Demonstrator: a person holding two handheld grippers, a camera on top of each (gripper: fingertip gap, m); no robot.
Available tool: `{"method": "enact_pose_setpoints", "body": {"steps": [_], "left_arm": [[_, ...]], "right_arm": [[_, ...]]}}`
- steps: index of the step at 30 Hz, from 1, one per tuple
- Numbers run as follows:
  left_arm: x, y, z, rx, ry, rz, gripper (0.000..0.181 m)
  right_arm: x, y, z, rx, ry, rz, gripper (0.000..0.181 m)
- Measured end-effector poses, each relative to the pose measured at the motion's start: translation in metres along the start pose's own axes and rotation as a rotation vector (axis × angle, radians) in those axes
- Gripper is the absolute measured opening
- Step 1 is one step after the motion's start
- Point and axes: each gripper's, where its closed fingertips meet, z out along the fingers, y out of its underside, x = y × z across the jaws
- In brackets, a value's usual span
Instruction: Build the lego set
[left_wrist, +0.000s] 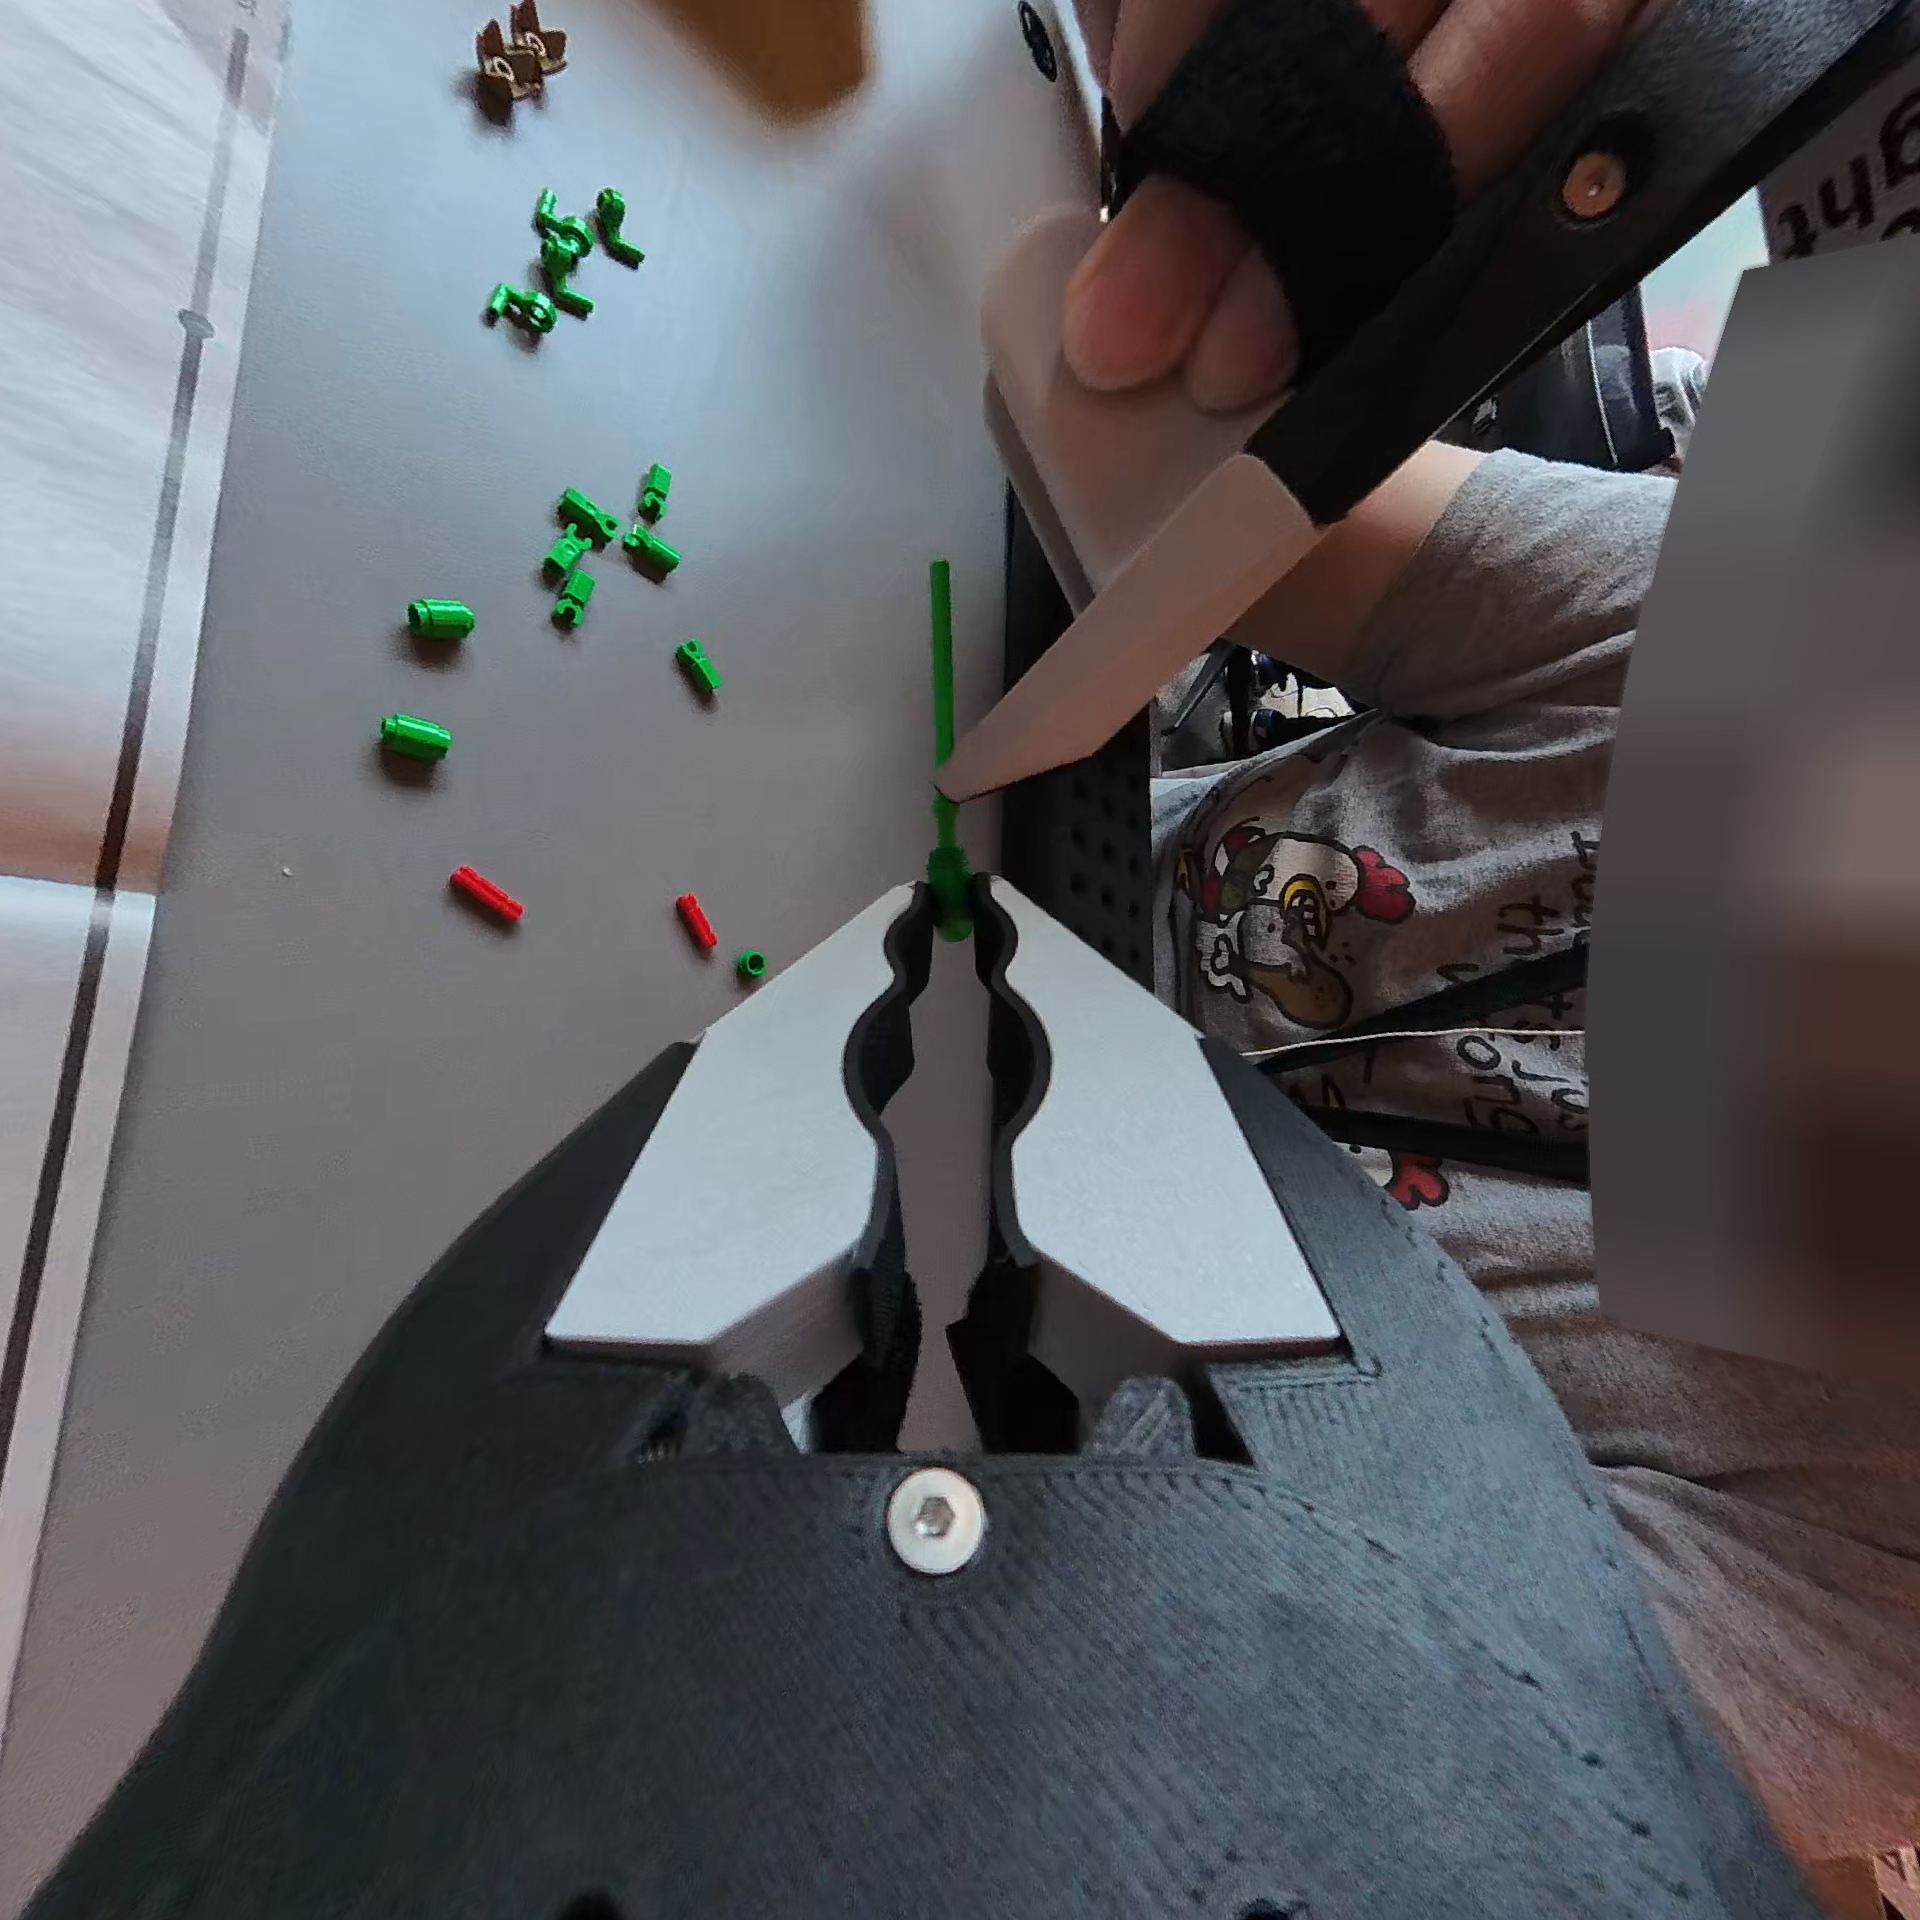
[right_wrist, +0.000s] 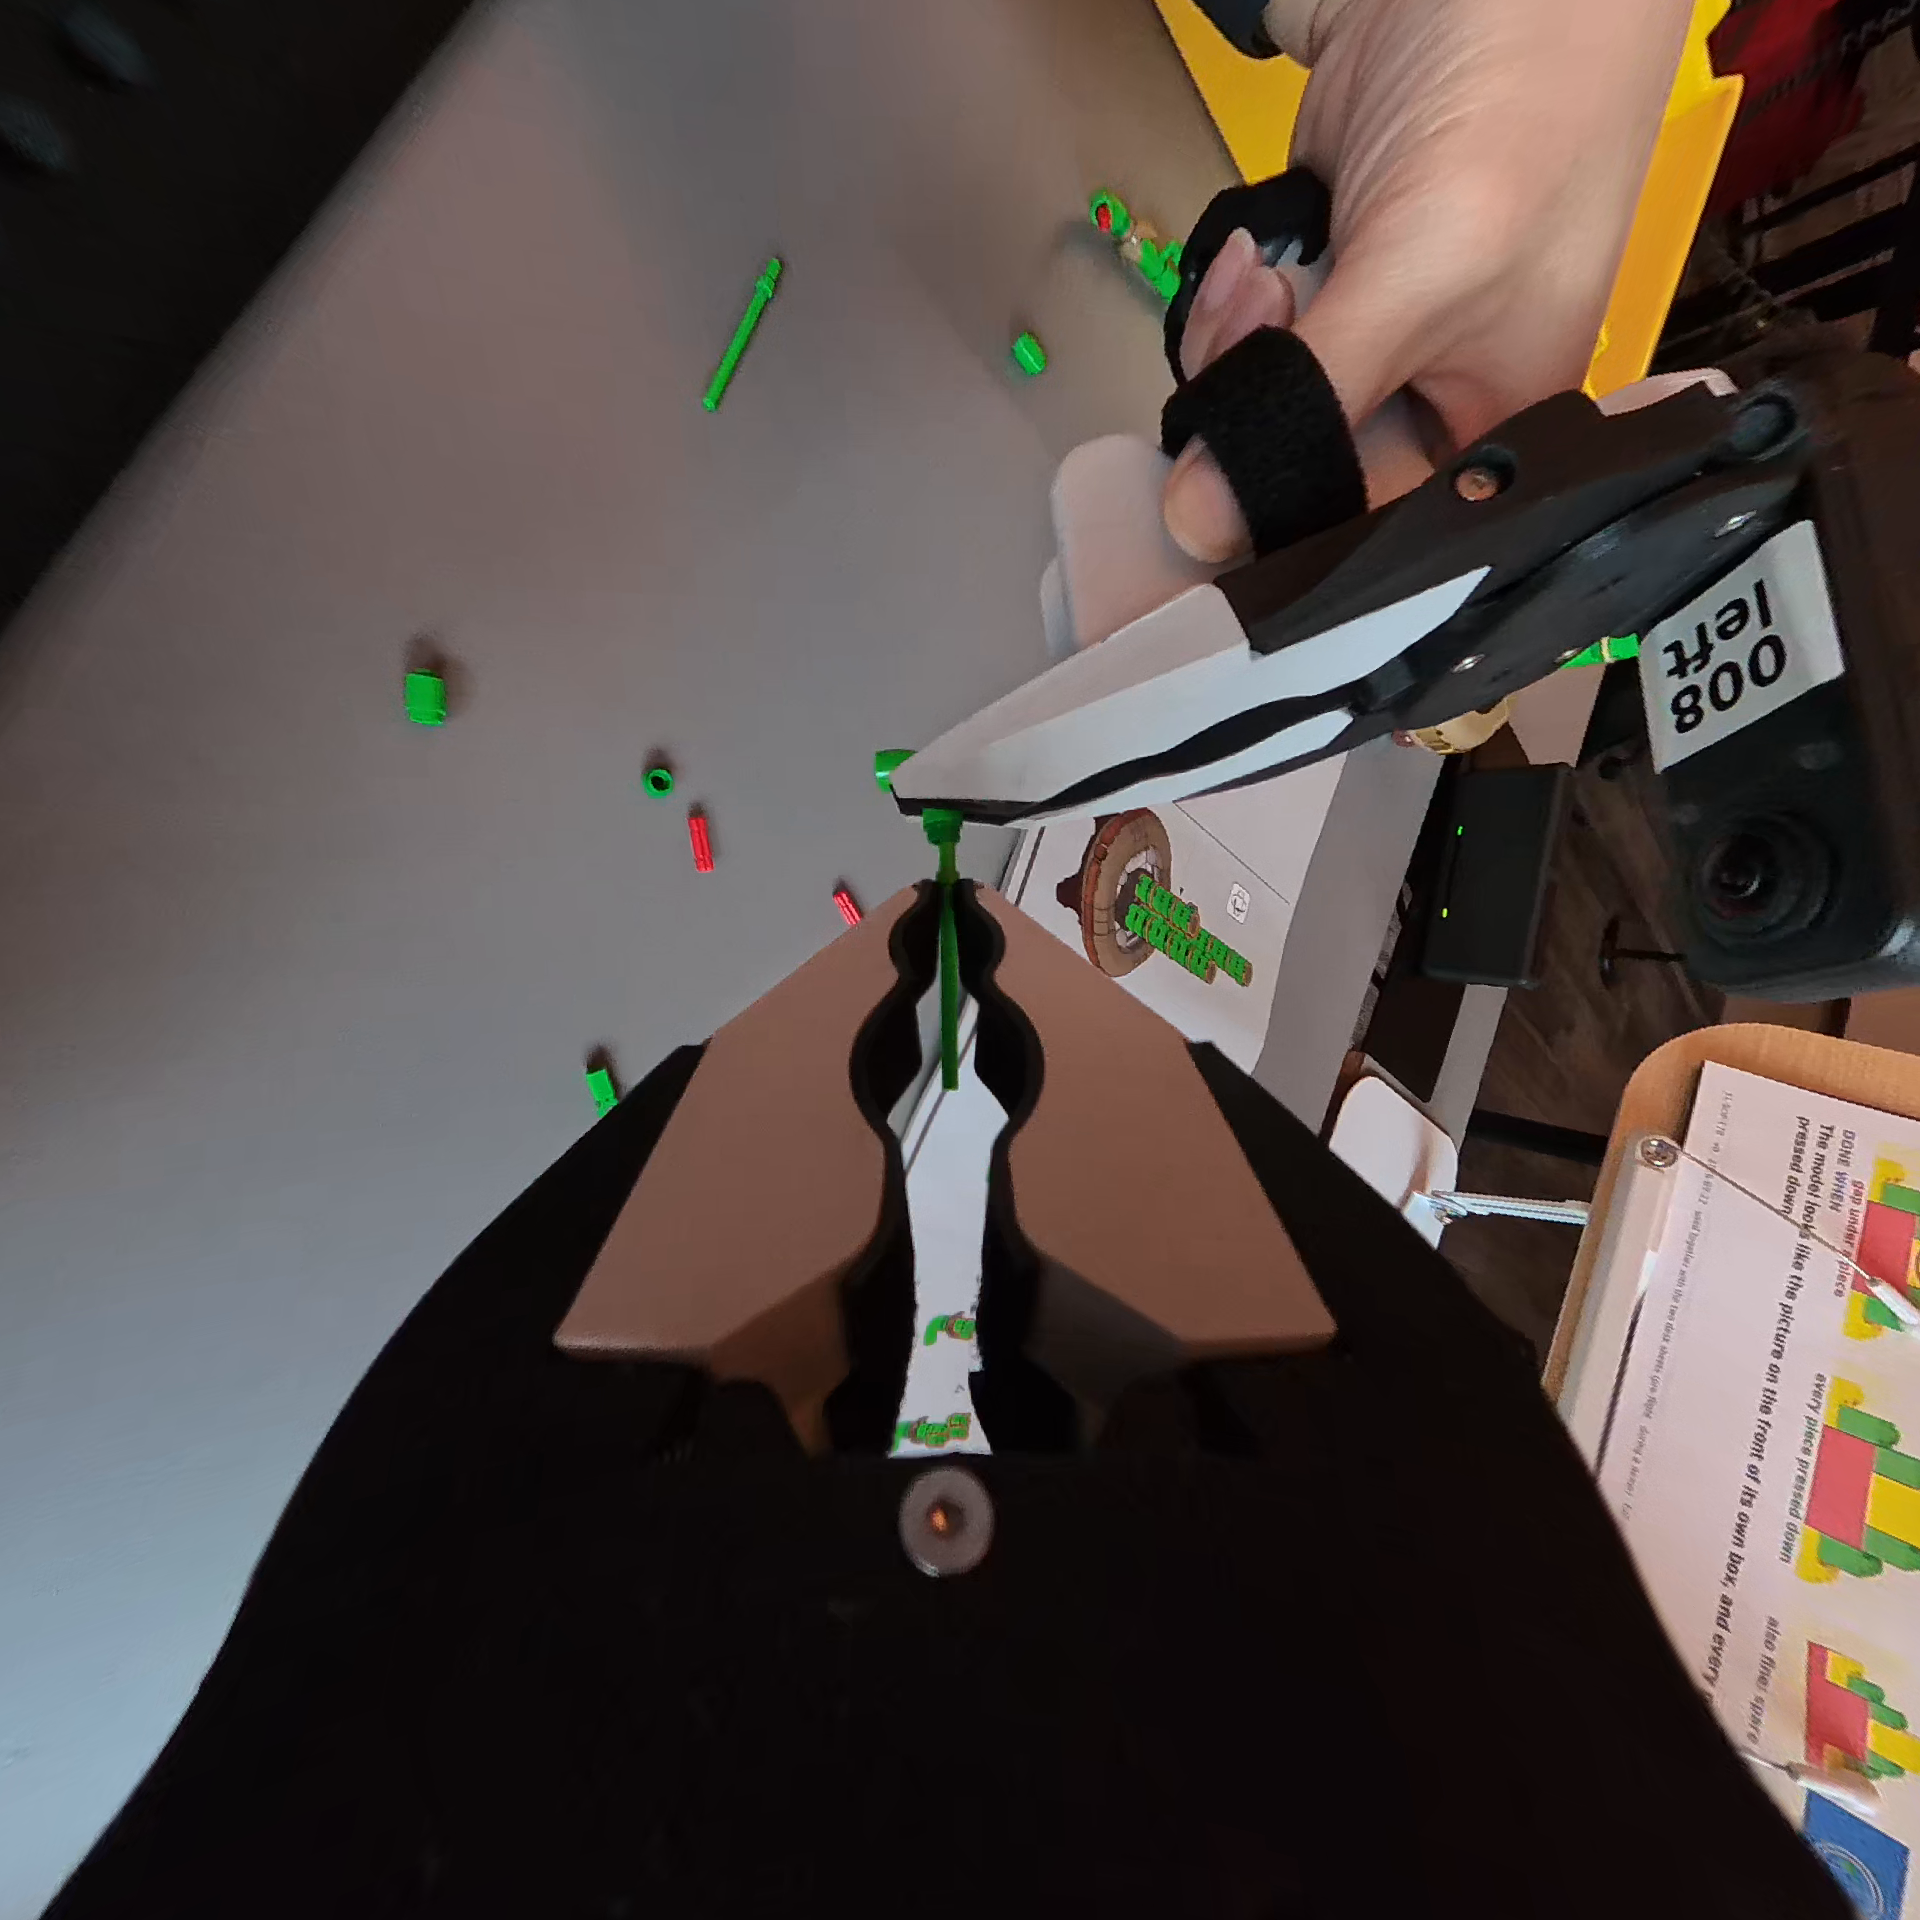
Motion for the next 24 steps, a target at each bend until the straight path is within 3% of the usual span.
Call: {"method": "enact_pose_setpoints", "body": {"steps": [24], "left_arm": [[0.019, 0.008, -0.002, -0.057, 0.059, 0.114, 0.005]], "right_arm": [[-0.002, -0.021, -0.007, 0.117, -0.038, 0.045, 0.000]]}}
